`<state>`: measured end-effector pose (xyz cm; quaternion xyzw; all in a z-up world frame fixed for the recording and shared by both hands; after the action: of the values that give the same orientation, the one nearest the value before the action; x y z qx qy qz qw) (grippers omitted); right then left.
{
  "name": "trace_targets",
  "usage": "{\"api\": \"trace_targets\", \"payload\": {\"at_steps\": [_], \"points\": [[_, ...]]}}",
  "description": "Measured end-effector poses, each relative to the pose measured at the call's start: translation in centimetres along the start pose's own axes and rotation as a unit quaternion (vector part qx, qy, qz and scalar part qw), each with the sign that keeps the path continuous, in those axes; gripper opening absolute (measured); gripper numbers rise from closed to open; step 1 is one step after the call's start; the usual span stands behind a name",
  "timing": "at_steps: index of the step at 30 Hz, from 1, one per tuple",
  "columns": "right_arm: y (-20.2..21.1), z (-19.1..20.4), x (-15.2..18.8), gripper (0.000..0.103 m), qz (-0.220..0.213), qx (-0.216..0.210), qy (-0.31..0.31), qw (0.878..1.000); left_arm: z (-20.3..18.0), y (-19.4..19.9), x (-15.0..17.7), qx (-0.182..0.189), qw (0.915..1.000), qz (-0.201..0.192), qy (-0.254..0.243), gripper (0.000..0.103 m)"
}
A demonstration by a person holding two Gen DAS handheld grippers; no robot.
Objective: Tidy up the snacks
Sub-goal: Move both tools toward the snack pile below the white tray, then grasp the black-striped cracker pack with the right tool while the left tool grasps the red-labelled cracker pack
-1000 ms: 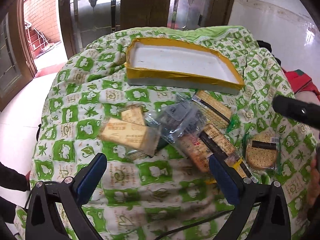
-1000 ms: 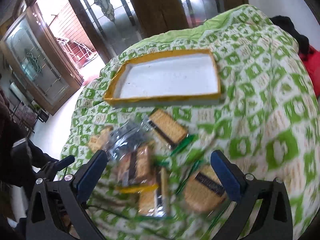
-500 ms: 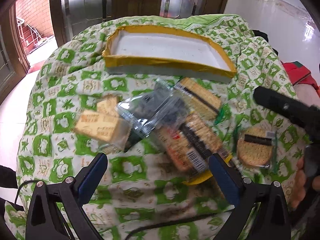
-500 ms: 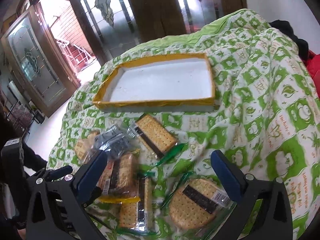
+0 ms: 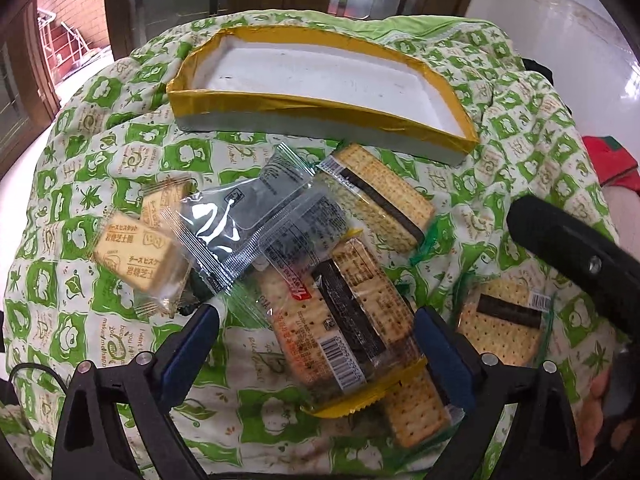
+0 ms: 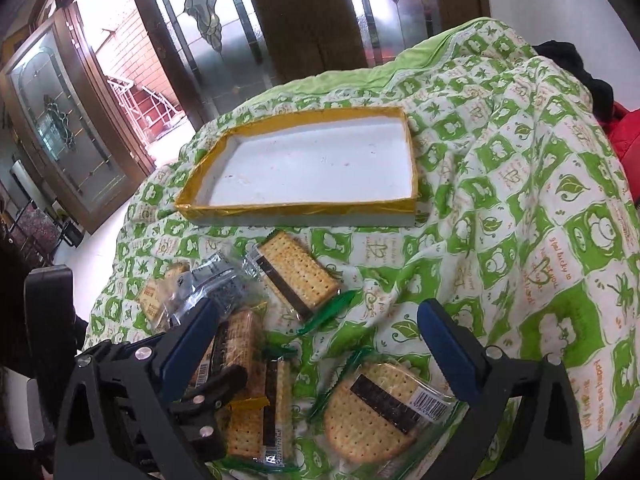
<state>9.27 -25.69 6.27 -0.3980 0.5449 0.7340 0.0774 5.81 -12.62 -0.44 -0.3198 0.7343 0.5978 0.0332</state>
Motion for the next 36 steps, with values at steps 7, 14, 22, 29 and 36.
{"api": "trace_targets", "payload": {"at_steps": [7, 14, 22, 29, 36], "points": [[-0.8, 0.5, 0.0, 0.100, 0.019, -0.017, 0.014, 1.000, 0.2, 0.5, -0.3, -0.033, 0.9991, -0.025, -0.010, 0.099], [-1.6, 0.5, -1.3, 0.099, 0.036, -0.025, 0.042, 0.998, -1.2, 0.8, -0.5, -0.035, 0.9984, -0.037, -0.023, 0.099], [-2.7, -0.1, -2.0, 0.099, 0.039, -0.026, 0.058, 0.997, -1.9, -0.5, -0.3, -0.058, 0.9971, -0.039, -0.032, 0.099], [-3.9, 0.5, -1.3, 0.098, 0.049, -0.034, 0.068, 0.996, -1.3, -0.7, 0.1, -0.057, 0.9975, -0.034, -0.024, 0.097], [-4.6, 1.0, -1.0, 0.097, 0.060, -0.042, 0.077, 0.994, -0.6, -0.3, 0.7, -0.033, 0.9992, -0.019, -0.013, 0.086]]}}
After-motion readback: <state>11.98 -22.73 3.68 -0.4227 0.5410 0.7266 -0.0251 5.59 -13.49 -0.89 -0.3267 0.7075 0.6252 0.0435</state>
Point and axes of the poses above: each gripper's, at about its wrist camera, not at the fingertips, and y roughly against the way its jaws point, z to its left, x to its underside, the point moved 5 cm from there along -y, roughly the way its jaws point, and after that the axes turned 14 degrees about y, right-handed, at the moved point
